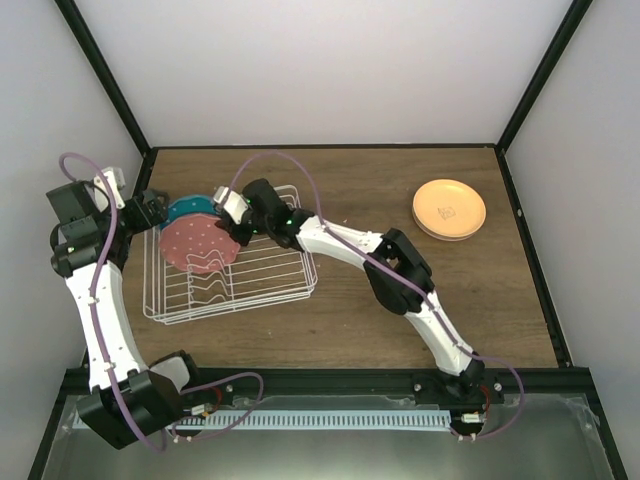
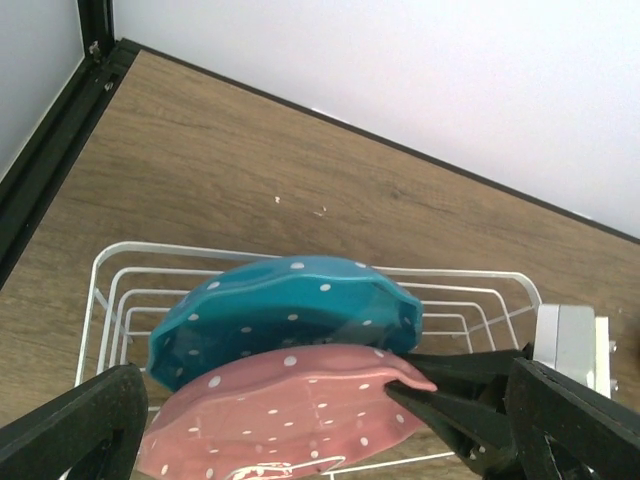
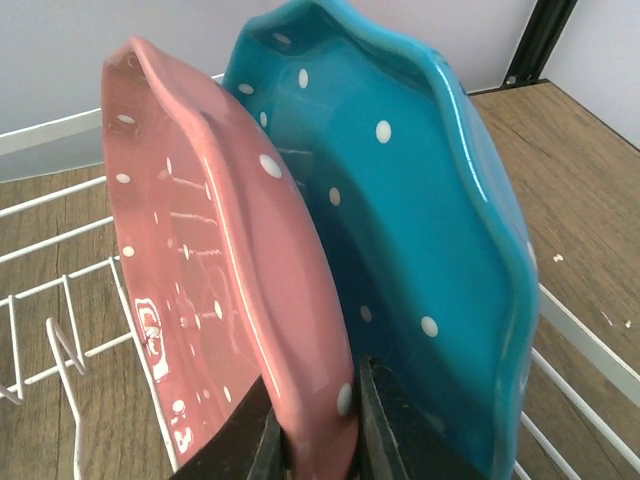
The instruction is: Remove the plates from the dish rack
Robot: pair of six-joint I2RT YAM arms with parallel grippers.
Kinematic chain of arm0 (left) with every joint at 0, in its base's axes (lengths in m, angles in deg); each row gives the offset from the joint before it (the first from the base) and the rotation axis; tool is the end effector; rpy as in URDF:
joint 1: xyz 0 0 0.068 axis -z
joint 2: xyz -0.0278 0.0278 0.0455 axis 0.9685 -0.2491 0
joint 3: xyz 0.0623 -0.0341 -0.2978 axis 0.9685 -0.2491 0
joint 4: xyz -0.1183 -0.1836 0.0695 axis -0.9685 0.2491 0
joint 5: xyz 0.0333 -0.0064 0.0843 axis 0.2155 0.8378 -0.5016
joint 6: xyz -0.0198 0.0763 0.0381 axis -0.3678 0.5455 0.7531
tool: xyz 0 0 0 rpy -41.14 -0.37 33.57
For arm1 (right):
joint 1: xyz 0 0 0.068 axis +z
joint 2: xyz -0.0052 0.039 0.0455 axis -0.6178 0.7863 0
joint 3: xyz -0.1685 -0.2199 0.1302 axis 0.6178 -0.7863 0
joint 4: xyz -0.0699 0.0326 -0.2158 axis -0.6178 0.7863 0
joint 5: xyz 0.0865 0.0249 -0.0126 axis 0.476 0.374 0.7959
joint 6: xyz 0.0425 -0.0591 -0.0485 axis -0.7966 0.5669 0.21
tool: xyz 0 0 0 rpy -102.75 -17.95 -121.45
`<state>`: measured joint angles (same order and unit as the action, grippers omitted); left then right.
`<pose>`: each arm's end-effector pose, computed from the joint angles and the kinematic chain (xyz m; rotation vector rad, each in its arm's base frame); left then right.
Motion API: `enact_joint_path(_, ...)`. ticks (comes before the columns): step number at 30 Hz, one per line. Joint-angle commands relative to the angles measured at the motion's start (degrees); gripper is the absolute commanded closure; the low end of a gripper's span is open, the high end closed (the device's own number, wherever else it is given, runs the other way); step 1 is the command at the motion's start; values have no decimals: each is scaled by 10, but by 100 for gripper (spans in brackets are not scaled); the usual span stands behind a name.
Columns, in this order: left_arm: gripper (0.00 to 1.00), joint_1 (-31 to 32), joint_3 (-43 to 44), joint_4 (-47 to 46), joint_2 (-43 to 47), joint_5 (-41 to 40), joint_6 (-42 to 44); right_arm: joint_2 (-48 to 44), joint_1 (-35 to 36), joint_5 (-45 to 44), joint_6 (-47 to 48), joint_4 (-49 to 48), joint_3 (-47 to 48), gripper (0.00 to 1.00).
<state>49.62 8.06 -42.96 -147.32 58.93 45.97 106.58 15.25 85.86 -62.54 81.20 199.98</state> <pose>0.1877 0.0490 0.3722 -0.2803 2.1147 -0.3449 0.3245 0.4732 0.2487 -1.2483 1.6548 0.7549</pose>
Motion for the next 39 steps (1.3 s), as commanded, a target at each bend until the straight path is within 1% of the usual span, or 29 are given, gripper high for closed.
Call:
enact_joint_path(1,0,1,32,-4,-2,10,-14,-39,30,-13,-10,-49,-34,99)
enact_joint_path(10,0,0,84,-18,-35,8,-64,-117,45,-137,-33,-165,-145,99)
enact_joint_path(16,0,0,91,-26,-49,10,-77,-161,47,-210,-37,-222,-183,99)
enact_joint_path(25,0,0,86,-32,-48,7,-76,-188,46,-251,-24,-273,-186,99)
enact_joint_path(32,0,0,88,-31,-44,5,-79,-203,47,-269,10,-286,-172,99)
enact_joint_path(39,0,-1,101,-40,-47,6,-97,-236,46,-298,34,-303,-189,99)
